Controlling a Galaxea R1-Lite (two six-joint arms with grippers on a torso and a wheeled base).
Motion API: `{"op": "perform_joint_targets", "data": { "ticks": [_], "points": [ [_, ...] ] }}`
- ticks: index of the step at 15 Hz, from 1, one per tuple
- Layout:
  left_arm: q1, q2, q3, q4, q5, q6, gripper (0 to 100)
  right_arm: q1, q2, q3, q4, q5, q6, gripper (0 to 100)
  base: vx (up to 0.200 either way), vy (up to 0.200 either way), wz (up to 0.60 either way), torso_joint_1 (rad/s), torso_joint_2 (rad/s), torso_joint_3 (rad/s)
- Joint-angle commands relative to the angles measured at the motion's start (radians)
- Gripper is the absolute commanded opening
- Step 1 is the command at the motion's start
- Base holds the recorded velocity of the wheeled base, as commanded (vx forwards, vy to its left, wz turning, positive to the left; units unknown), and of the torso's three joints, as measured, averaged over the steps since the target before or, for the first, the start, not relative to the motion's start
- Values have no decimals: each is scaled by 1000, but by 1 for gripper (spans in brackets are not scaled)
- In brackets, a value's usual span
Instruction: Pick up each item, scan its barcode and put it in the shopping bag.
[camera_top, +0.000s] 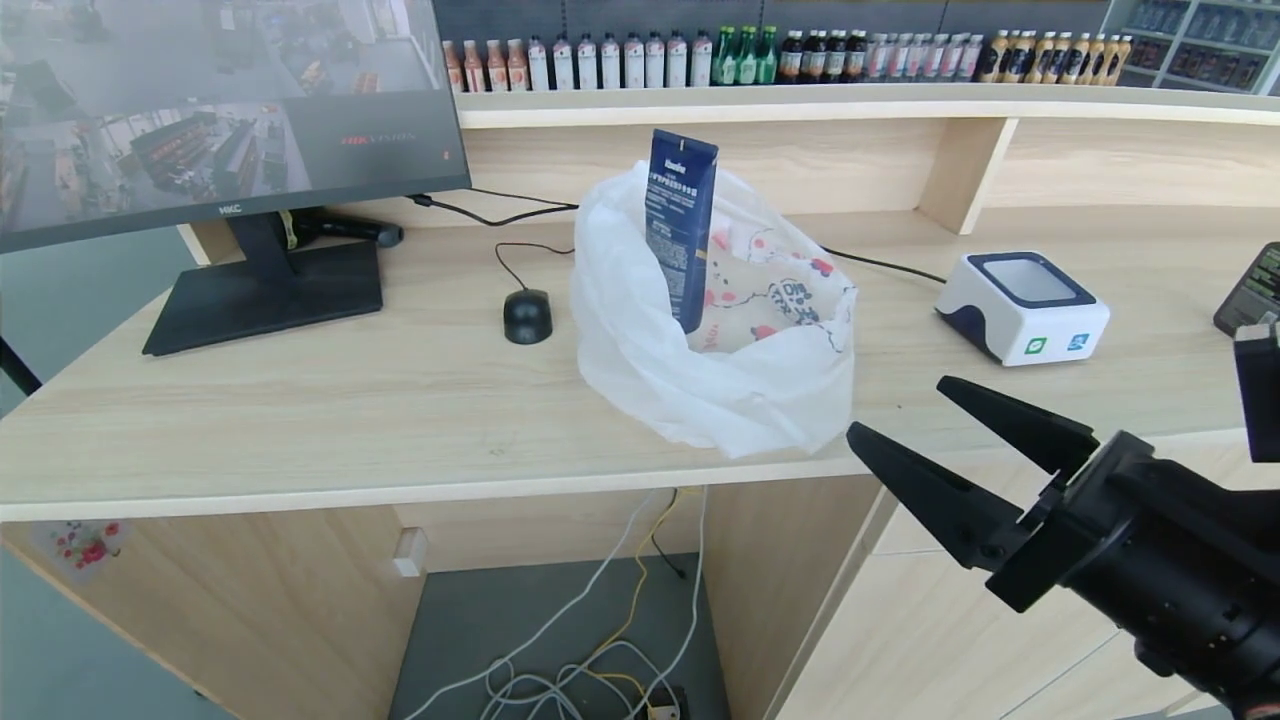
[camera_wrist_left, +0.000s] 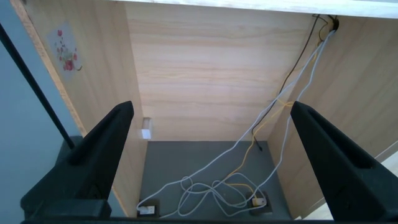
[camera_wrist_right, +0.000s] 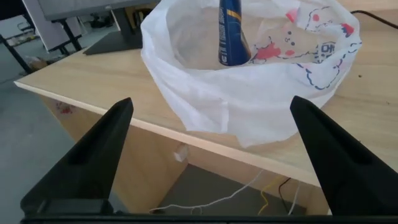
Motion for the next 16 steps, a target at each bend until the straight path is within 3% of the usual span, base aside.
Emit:
{"op": "perform_joint_targets", "data": {
  "ticks": [1, 5, 11, 16],
  "points": [
    [1, 0, 0, 0, 0, 0, 100, -23, 20, -6, -19, 0, 6, 100, 0, 0, 0, 0, 0, 0],
    [1, 0, 0, 0, 0, -2, 100, -40, 4, 24, -25, 3, 3, 100, -150, 0, 0, 8, 2, -2],
    [1, 0, 0, 0, 0, 6, 100, -42, 18, 21, -28, 6, 6, 100, 0, 0, 0, 0, 0, 0],
    [1, 0, 0, 0, 0, -6, 100, -42, 50, 9, -36, 8, 4, 100, 0, -200, 0, 8, 3, 2]
  ]
}}
